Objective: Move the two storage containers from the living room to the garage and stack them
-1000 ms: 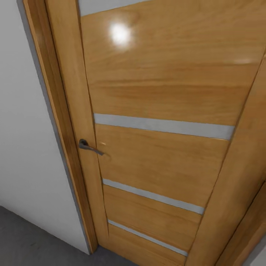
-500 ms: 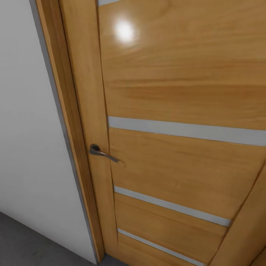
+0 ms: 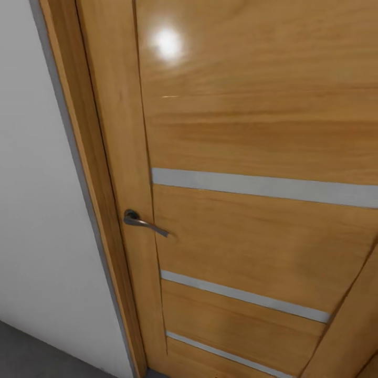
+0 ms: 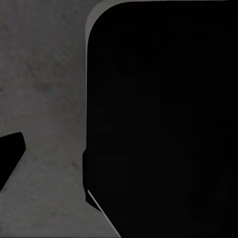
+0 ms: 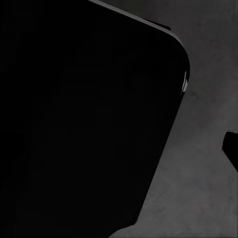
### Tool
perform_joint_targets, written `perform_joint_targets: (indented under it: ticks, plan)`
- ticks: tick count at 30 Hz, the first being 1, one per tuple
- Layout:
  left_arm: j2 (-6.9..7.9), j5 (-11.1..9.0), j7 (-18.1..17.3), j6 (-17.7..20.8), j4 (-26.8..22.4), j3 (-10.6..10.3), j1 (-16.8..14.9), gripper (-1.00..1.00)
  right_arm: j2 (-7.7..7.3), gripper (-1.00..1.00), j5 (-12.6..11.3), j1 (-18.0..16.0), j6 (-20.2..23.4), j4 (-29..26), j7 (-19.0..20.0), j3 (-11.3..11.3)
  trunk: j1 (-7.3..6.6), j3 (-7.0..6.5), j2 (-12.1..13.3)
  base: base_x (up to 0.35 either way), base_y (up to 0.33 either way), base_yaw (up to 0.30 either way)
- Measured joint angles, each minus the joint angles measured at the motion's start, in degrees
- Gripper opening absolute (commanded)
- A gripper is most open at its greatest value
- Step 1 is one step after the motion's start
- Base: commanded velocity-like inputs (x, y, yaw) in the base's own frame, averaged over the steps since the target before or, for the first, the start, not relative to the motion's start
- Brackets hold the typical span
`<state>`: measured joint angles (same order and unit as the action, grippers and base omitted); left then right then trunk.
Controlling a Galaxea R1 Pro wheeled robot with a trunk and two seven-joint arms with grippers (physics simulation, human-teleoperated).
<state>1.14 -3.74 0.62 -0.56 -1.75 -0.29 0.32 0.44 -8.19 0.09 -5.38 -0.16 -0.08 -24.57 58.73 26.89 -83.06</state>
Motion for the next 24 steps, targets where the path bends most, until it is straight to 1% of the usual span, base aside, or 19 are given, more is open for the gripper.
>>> perform_joint_targets:
  ticks: [24]
  plan:
    - [-0.08, 0.0, 0.1, 0.0, 0.0, 0.1, 0.0, 1.0, 0.0, 1.0, 0.0, 0.0, 0.0, 0.0, 0.0, 0.0, 0.0, 0.0, 0.0, 0.0, 0.0, -0.266]
